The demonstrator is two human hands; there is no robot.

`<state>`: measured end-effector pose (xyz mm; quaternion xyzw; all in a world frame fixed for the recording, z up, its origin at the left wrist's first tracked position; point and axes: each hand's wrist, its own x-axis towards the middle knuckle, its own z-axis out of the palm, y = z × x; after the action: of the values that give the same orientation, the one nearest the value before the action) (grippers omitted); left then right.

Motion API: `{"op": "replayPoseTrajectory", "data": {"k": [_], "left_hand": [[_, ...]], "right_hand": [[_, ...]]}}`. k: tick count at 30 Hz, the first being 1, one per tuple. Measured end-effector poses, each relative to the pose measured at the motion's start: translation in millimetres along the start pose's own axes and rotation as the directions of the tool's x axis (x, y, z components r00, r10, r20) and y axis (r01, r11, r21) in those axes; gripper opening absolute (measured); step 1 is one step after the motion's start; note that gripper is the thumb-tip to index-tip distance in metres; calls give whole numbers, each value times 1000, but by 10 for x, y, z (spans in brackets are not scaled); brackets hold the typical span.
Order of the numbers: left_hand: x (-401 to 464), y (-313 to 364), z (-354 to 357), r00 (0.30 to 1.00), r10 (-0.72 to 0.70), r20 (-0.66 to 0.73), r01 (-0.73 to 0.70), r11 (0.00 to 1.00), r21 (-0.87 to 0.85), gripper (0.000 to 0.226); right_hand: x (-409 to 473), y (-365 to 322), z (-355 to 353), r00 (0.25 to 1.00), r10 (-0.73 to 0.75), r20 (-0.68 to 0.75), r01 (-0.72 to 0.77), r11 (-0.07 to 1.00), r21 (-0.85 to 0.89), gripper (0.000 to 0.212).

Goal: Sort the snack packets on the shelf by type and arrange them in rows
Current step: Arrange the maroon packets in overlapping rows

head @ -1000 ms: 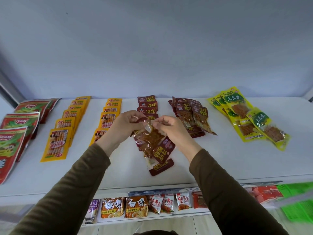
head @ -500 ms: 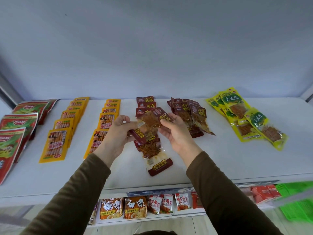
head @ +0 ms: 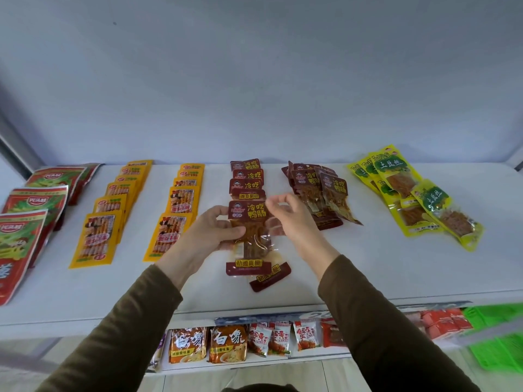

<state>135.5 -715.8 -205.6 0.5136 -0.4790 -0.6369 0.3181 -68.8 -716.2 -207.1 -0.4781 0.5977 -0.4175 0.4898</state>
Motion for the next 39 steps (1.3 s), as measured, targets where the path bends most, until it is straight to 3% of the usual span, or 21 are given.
{"op": "replayPoseTrajectory", "data": {"k": [4,8,17,21,26,32,36,39], "left_hand": [[-84,-152,-3,997,-10,-72,15,997,76,42],[-132,-211,-10,994,-25,-103,34,995,93,41],[-212,-129,33,997,-21,-74,27,996,84,38],[-264,-80,-7,997,-47,-59,51,997,64,41],[-308,-95,62,995,-96,-5,96,984,149,47],[-225,-197,108,995,-28,-101,59,947,317,48],[-173,-249,90,986,67,-150,34,807,589,49],[-153,-260,76,979,100,-178,45,747,664,51]], "right_hand": [[-101,183,-51,999,-34,11,35,928,-371,5],[-157,256,-19,997,-70,32,77,884,-462,13],[-54,239,9,1000,7,25,4,919,-395,8],[22,249,-7,1000,24,-15,-26,982,-189,15],[134,221,55,997,9,-72,-18,991,-129,14],[190,241,81,996,-22,-87,5,982,-190,12],[203,237,76,994,-36,-106,14,980,-200,10],[213,246,67,994,-40,-103,17,977,-211,9]]}}
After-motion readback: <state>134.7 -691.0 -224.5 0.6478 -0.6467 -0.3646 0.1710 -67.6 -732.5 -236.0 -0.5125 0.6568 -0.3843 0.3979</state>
